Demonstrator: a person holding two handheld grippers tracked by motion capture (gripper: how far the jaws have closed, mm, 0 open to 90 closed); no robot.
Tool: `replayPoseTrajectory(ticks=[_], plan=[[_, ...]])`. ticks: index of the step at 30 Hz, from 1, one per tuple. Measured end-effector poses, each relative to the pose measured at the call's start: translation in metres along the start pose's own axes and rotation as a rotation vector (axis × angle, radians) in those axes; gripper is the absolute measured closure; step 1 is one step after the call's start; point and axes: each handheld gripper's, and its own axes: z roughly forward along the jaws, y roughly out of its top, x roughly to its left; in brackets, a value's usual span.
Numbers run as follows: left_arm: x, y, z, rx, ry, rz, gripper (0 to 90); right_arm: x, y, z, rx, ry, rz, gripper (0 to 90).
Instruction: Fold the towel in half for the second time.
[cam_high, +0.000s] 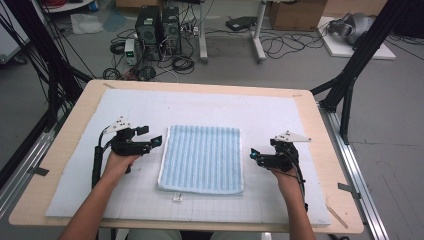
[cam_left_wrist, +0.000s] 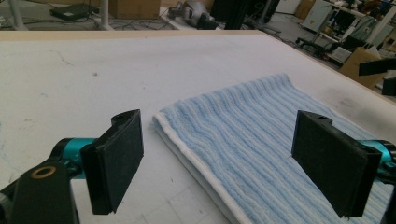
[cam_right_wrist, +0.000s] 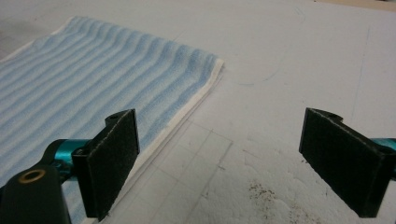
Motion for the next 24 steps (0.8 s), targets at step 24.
replayPoseTrajectory(ticks=[24], plan=[[0.027, 0.018, 0.087, 0.263, 0.089, 0.11, 33.4, 0.002, -0.001, 0.003, 0.017, 0.028, 0.007, 11.3]])
